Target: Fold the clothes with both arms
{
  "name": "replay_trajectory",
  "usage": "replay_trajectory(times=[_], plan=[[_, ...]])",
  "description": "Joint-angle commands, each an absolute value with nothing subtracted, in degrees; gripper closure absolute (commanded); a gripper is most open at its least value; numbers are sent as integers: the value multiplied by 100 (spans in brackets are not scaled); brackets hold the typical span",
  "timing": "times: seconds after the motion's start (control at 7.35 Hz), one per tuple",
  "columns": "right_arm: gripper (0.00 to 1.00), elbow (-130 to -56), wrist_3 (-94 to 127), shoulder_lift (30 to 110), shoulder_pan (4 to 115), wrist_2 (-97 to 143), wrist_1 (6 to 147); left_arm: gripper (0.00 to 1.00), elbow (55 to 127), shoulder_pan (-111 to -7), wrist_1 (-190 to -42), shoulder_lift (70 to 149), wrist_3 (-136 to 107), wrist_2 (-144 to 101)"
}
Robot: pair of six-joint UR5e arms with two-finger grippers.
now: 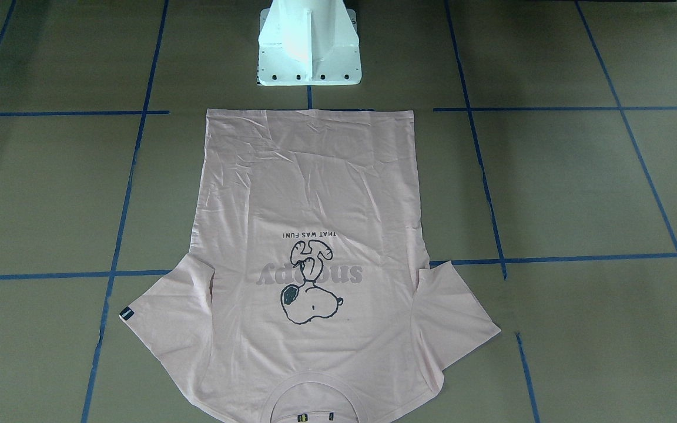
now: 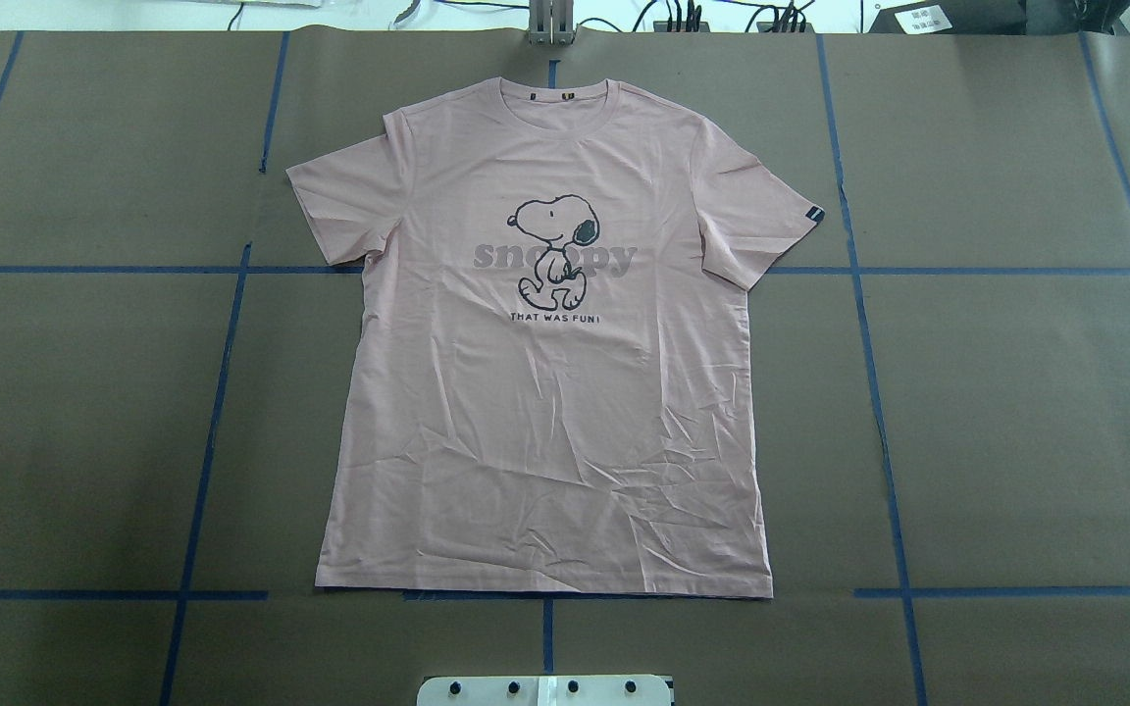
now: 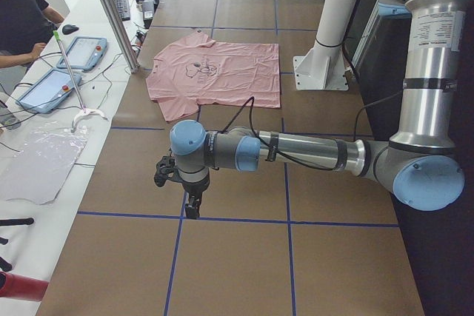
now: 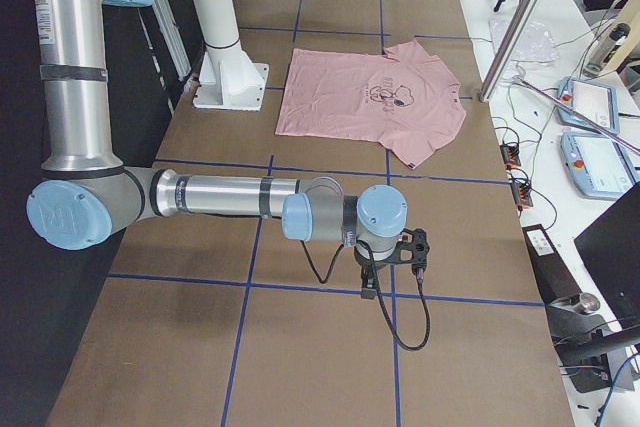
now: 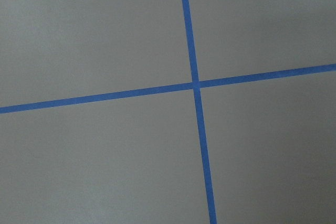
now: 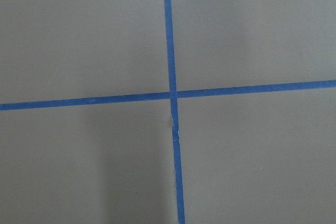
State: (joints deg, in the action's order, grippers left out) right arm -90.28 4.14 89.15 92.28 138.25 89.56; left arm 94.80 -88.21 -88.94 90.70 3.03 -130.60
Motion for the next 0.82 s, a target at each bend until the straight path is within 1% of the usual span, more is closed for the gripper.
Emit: replay_trajectory(times=[0.0, 0.27, 0.41, 0.54, 0.68], plan=[[0, -9079, 413, 8903, 9150, 13721, 8956, 0, 9483, -8816, -8895, 9079, 299, -13104], [0, -9097, 457, 8764, 9123, 13746, 8947, 0, 9614, -8807, -8903, 9158, 290, -13157], [0, -9140, 431, 8362, 9071, 13772, 8965, 0, 9789, -8798, -8895, 9324, 281, -13349], [0, -9193, 448, 8289, 8679, 13816, 8947, 0, 10104, -8789, -8921, 9438, 307, -13655], [0, -9167, 466, 7975, 8449, 13825, 8843, 0, 10116, -8763, -9417, 9561, 282, -14137]])
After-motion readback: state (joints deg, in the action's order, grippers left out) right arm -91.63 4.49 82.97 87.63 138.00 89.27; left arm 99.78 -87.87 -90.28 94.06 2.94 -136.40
